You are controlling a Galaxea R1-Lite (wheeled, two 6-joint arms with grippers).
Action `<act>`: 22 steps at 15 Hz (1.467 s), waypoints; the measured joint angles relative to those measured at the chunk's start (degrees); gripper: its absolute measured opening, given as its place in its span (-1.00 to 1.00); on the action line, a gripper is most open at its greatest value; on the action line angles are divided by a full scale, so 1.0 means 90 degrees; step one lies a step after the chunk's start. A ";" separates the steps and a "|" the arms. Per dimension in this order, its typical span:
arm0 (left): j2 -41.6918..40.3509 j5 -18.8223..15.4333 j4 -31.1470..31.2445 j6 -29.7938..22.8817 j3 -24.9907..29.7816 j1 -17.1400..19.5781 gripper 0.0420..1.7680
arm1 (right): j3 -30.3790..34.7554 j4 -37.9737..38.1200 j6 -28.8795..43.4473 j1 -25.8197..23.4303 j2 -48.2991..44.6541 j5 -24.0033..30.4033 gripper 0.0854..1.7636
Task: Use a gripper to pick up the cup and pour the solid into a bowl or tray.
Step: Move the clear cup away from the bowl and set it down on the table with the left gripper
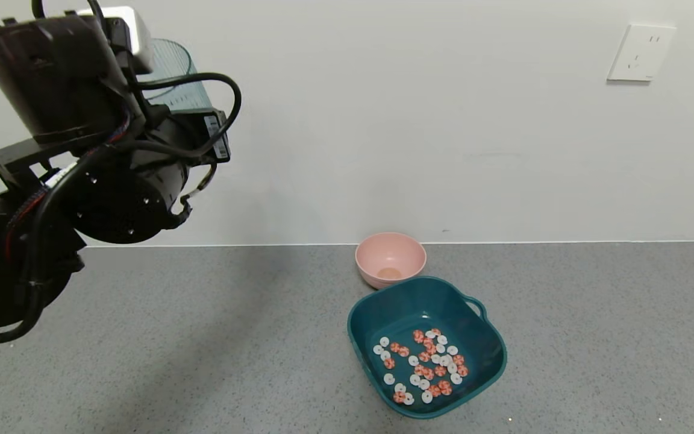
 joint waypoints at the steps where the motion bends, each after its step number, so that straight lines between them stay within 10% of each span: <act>1: -0.0041 -0.0352 0.0214 -0.0326 0.0173 0.0126 0.43 | 0.0000 0.0000 0.0000 0.0000 0.0000 -0.0003 0.94; 8: -0.0191 -0.2590 0.1103 -0.1551 0.1349 0.0821 0.43 | 0.0000 0.0000 0.0000 0.0000 0.0000 0.0000 0.94; 22: 0.0913 -0.2937 0.0527 -0.1521 0.2874 0.0791 0.43 | 0.0000 0.0000 0.0000 0.0000 0.0000 -0.0003 0.94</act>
